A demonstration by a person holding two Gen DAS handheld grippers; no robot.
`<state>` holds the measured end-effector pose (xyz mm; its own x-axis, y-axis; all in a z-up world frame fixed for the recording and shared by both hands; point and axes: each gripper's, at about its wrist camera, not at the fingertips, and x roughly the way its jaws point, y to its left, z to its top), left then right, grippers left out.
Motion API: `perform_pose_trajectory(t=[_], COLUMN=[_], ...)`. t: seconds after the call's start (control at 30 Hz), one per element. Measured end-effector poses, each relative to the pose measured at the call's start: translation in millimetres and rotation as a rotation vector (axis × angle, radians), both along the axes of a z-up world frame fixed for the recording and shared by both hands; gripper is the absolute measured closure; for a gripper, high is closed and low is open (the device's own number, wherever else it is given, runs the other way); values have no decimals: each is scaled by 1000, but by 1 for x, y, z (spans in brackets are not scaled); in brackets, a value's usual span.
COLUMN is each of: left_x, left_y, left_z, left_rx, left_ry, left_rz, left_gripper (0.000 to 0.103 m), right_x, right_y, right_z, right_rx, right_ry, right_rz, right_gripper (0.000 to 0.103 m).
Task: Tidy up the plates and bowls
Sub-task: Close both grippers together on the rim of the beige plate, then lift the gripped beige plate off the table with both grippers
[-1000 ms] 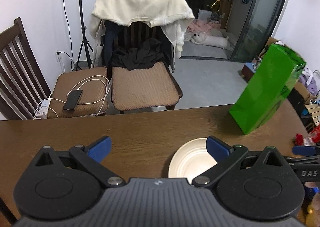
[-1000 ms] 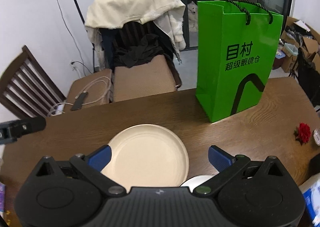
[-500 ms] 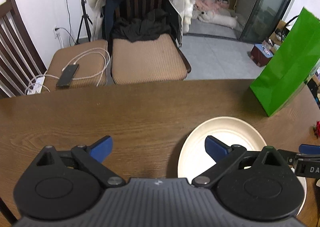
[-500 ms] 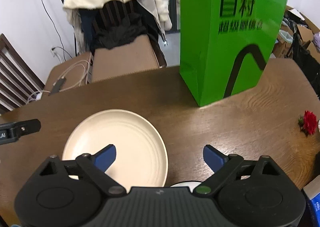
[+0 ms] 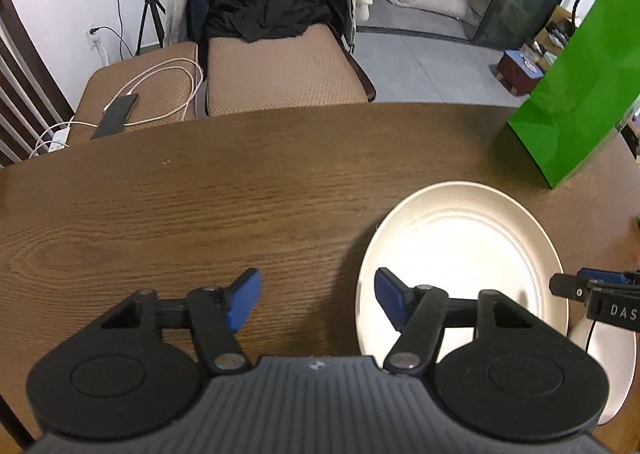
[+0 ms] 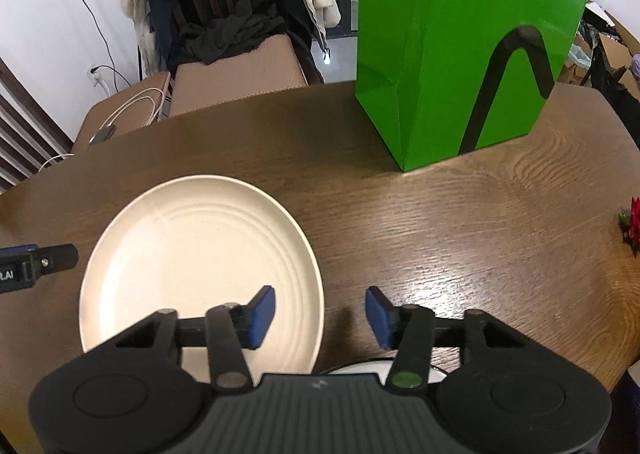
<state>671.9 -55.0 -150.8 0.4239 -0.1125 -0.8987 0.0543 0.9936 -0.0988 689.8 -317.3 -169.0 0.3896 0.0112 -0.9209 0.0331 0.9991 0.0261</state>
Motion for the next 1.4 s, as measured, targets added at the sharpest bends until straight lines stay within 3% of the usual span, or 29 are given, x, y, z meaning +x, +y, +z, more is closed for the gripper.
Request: perform_pose_trajectory(t=[0.07, 0.3, 0.57, 0.73, 1.4], left_x=[0, 1, 1, -1, -7], left_y=[-1, -7, -13, -14, -15], left_z=[-4, -14, -20, -20, -8], left_rx=[-1, -36, -65, -61, -33], left_ry=[11, 57, 78, 69, 12], left_rz=[-10, -50, -102, -120, -121], left_gripper=[52, 67, 97, 97, 97], right_x=[-1, -1, 1, -1, -9], right_y=[-2, -8, -4, 2, 7], right_z=[-2, -11, -15, -17, -5], right_rx=[9, 26, 36, 15, -10], right_ry=[-5, 6, 5, -8, -50], right_rz=[-6, -19, 2, 21, 33], right_gripper=[65, 81, 92, 98, 98])
